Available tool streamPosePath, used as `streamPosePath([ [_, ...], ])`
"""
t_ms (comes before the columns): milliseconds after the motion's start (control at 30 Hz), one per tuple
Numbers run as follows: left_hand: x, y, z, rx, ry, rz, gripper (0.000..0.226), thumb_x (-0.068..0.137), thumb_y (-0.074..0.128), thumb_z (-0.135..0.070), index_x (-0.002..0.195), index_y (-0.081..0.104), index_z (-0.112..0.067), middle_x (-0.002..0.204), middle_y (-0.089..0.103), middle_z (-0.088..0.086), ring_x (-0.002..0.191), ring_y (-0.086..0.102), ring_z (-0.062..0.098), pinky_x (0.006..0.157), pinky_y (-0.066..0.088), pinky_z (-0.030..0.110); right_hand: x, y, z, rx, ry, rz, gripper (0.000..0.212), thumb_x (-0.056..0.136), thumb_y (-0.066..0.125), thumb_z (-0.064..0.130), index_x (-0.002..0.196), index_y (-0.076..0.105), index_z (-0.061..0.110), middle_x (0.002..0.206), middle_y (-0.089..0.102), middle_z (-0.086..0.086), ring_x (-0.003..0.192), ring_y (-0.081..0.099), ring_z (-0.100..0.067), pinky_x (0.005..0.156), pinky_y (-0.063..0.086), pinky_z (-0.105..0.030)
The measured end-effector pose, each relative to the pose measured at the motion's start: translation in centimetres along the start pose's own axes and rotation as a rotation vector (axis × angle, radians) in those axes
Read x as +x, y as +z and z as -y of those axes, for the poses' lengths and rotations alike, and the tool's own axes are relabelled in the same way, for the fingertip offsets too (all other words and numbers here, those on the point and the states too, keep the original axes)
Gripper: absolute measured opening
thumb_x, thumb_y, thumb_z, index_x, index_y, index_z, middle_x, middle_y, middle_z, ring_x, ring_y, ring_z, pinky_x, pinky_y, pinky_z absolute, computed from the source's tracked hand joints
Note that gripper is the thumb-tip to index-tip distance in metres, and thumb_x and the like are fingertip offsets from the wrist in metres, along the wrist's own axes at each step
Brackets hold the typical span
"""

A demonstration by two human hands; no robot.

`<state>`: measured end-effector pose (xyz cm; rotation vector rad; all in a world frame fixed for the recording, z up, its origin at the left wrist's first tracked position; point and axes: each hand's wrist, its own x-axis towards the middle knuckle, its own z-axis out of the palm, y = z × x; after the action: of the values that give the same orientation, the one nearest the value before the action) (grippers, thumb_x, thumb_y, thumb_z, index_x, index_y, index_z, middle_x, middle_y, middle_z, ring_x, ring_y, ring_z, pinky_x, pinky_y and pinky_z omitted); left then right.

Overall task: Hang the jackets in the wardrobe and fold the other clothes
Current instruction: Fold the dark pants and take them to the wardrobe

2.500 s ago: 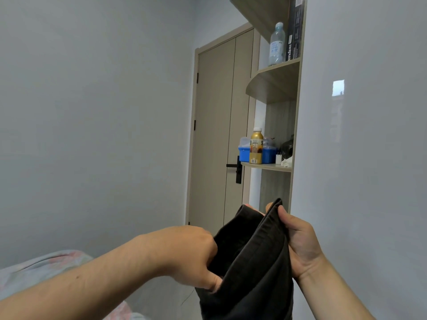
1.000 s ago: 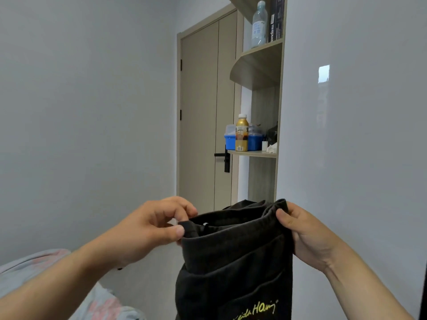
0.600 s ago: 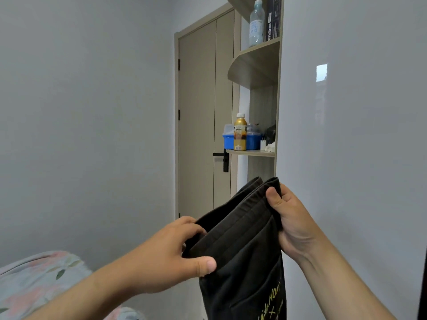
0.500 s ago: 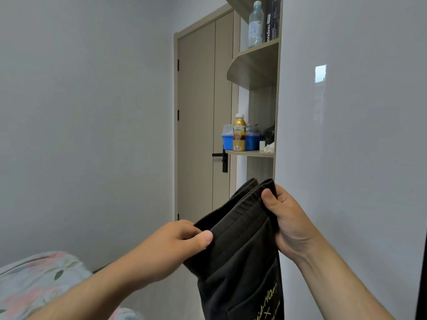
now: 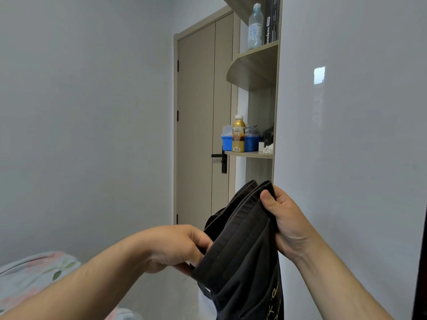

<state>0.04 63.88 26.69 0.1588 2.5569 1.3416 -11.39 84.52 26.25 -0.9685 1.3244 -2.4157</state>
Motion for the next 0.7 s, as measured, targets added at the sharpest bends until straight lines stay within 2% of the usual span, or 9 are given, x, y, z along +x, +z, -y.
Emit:
streamPosePath([
  [67, 0.3, 0.1, 0.5, -0.109, 0.017, -0.022, 0.033, 0.068, 0.06, 0.007, 0.1, 0.068, 0.008, 0.093, 0.07, 0.011, 0.086, 0.068, 0.019, 0.079, 0.054, 0.03, 0.1, -0.1, 0.0, -0.001, 0.002, -0.01, 0.021, 0.082, 0.067, 0.023, 0.096, 0.075, 0.01, 0.098, 0.072, -0.015, 0.088, 0.071, -0.027, 0.072, 0.06, -0.035],
  [200, 0.2, -0.5, 0.8, -0.307, 0.081, -0.166, 0.031, 0.05, 0.05, -0.004, 0.078, 0.062, 0.003, 0.069, 0.058, 0.01, 0.061, 0.058, 0.016, 0.056, 0.048, 0.024, 0.2, -0.6, 0.3, -0.055, -0.001, -0.086, 0.03, 0.08, 0.069, 0.025, 0.102, 0.07, 0.006, 0.095, 0.072, -0.014, 0.086, 0.071, -0.027, 0.07, 0.059, -0.035],
  [333, -0.9, -1.7, 0.1, -0.232, 0.2, -0.251, 0.041, 0.052, 0.058, -0.021, 0.074, 0.058, 0.015, 0.075, 0.053, 0.017, 0.072, 0.053, 0.026, 0.061, 0.042, 0.028, 0.2, -0.2, -0.1, -0.123, -0.029, -0.145, 0.022, 0.076, 0.07, 0.031, 0.089, 0.076, 0.014, 0.091, 0.075, -0.011, 0.084, 0.074, -0.026, 0.068, 0.059, -0.034],
  [433, -2.4, -1.7, -0.7, 0.037, 0.269, -0.27, 0.053, 0.066, 0.065, -0.053, 0.074, 0.063, -0.001, 0.07, 0.059, 0.005, 0.067, 0.059, 0.012, 0.062, 0.047, 0.024, 0.6, 0.9, -0.6, -0.218, -0.082, -0.199, 0.013, 0.081, 0.069, 0.033, 0.084, 0.076, 0.022, 0.09, 0.075, -0.008, 0.085, 0.073, -0.024, 0.07, 0.059, -0.034],
  [467, -3.0, -1.5, -1.0, 0.177, 0.278, -0.305, 0.046, 0.062, 0.071, -0.057, 0.071, 0.066, -0.012, 0.066, 0.061, -0.002, 0.064, 0.06, 0.009, 0.061, 0.047, 0.025, 0.8, 1.2, -0.7, -0.228, -0.095, -0.209, 0.01, 0.085, 0.069, 0.03, 0.084, 0.075, 0.023, 0.09, 0.075, -0.008, 0.086, 0.073, -0.024, 0.071, 0.06, -0.035],
  [533, -3.6, -1.6, -1.3, 0.324, 0.306, -0.503, 0.038, 0.054, 0.075, -0.057, 0.065, 0.061, -0.023, 0.058, 0.055, -0.007, 0.056, 0.056, 0.005, 0.055, 0.043, 0.028, 1.0, 1.6, -0.7, -0.223, -0.108, -0.224, 0.011, 0.09, 0.067, 0.027, 0.084, 0.074, 0.022, 0.089, 0.075, -0.007, 0.085, 0.073, -0.024, 0.07, 0.06, -0.034],
  [600, -4.2, -2.4, -1.2, 0.265, 0.376, -0.681, 0.035, 0.051, 0.074, -0.051, 0.066, 0.054, -0.026, 0.058, 0.052, -0.007, 0.054, 0.051, 0.006, 0.052, 0.041, 0.028, 1.2, 2.3, -0.6, -0.203, -0.114, -0.219, 0.012, 0.09, 0.066, 0.027, 0.082, 0.074, 0.022, 0.087, 0.075, -0.006, 0.082, 0.074, -0.021, 0.065, 0.059, -0.03],
  [633, -4.6, -2.9, -1.0, 0.191, 0.39, -0.69, 0.034, 0.05, 0.075, -0.047, 0.071, 0.055, -0.03, 0.064, 0.058, -0.007, 0.058, 0.055, 0.007, 0.055, 0.044, 0.027, 1.3, 2.7, -0.5, -0.19, -0.121, -0.22, 0.013, 0.089, 0.067, 0.028, 0.08, 0.074, 0.024, 0.086, 0.075, -0.005, 0.081, 0.074, -0.02, 0.064, 0.059, -0.029],
  [700, -5.9, -3.6, -0.4, 0.092, 0.358, -0.591, 0.046, 0.051, 0.083, -0.039, 0.09, 0.058, -0.043, 0.09, 0.069, -0.004, 0.077, 0.069, 0.015, 0.07, 0.055, 0.032, 1.5, 3.8, -0.4, -0.154, -0.135, -0.258, 0.013, 0.09, 0.067, 0.028, 0.081, 0.074, 0.022, 0.085, 0.076, -0.005, 0.08, 0.074, -0.02, 0.064, 0.06, -0.031],
])
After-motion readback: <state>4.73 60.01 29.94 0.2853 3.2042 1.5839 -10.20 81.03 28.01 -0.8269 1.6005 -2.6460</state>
